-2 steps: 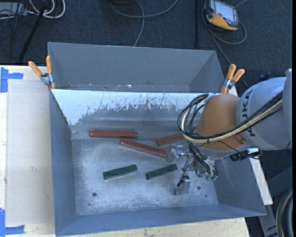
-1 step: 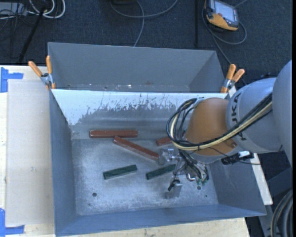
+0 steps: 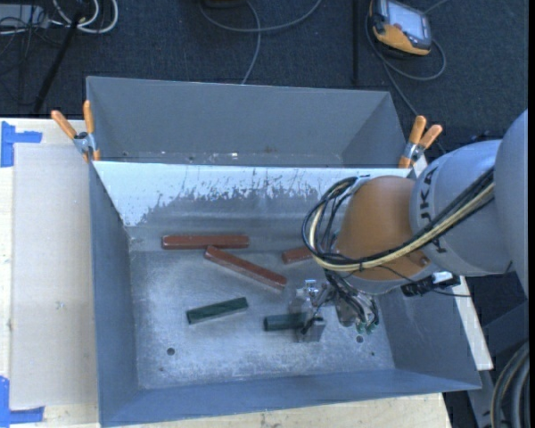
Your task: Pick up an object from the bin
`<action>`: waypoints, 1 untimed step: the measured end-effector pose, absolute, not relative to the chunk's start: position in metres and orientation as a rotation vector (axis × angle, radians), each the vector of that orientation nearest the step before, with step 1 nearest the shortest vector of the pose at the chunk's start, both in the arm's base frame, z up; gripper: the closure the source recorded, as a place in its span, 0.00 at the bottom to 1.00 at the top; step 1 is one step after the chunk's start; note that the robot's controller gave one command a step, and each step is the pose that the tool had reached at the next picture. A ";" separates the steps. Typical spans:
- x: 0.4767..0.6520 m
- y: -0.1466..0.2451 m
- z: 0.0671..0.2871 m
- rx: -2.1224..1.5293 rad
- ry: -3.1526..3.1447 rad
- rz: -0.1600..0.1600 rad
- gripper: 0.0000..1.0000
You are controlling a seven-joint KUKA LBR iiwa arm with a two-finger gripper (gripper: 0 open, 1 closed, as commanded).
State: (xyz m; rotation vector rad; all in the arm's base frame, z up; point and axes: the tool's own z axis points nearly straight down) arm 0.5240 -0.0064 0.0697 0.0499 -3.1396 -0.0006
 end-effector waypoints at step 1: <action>0.537 -0.027 0.205 0.273 -3.138 0.002 1.00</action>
Offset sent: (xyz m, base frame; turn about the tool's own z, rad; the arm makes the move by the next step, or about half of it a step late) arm 0.0102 -0.0206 0.1317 -0.1431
